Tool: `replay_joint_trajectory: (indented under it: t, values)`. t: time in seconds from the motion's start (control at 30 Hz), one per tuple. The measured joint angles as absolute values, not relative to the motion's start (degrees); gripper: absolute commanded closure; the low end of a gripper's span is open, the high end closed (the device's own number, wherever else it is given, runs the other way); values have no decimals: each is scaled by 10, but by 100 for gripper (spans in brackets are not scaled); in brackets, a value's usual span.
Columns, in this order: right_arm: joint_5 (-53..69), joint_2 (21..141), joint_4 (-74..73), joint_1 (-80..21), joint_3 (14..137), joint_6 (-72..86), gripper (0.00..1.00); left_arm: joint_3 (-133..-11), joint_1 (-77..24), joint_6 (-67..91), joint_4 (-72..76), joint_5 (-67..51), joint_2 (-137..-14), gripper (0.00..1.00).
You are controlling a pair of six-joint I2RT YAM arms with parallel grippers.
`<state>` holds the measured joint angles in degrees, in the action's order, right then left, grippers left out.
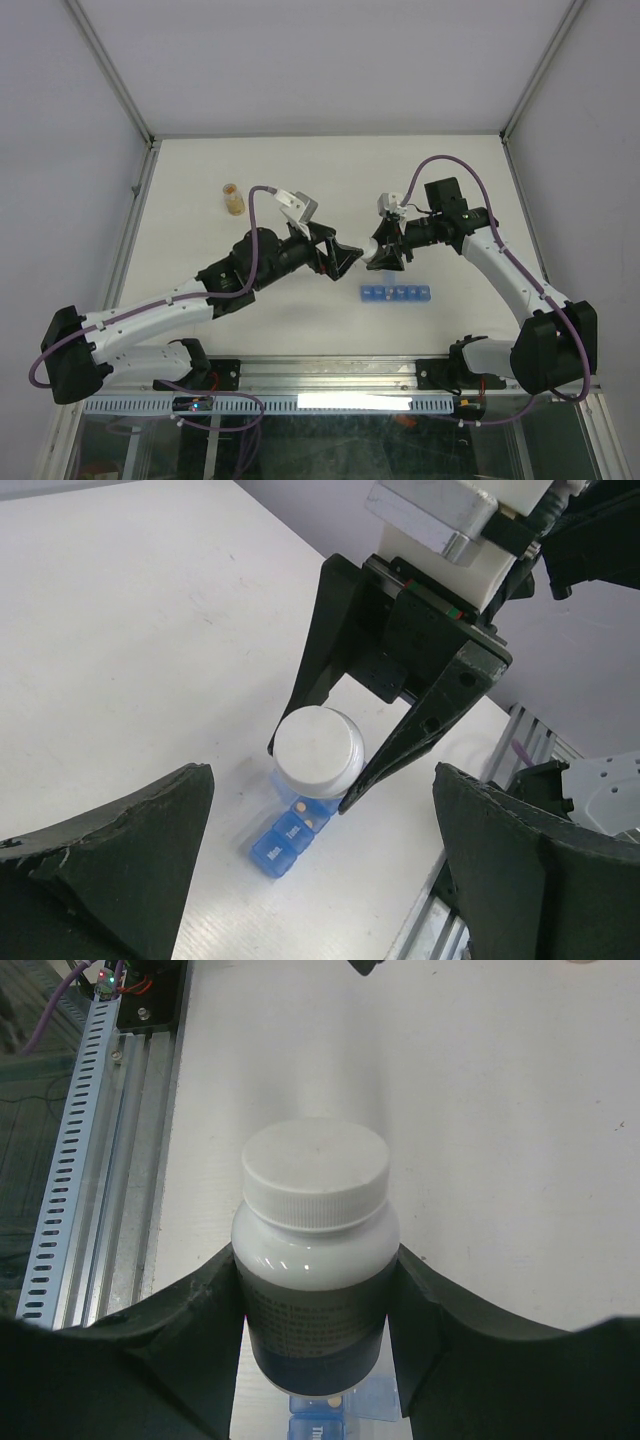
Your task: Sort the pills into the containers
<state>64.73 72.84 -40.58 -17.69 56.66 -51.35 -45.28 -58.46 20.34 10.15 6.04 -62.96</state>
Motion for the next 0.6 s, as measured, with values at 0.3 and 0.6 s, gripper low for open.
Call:
replay_joint_trajectory:
  t: [0.3,0.6]
  values:
    - [647,728,-406,-177,567,-514,100,-470,-582,204,88,50,-645,7]
    - [647,728,-406,-177,567,-514,100,-522,-576,215,45,40,-694,16]
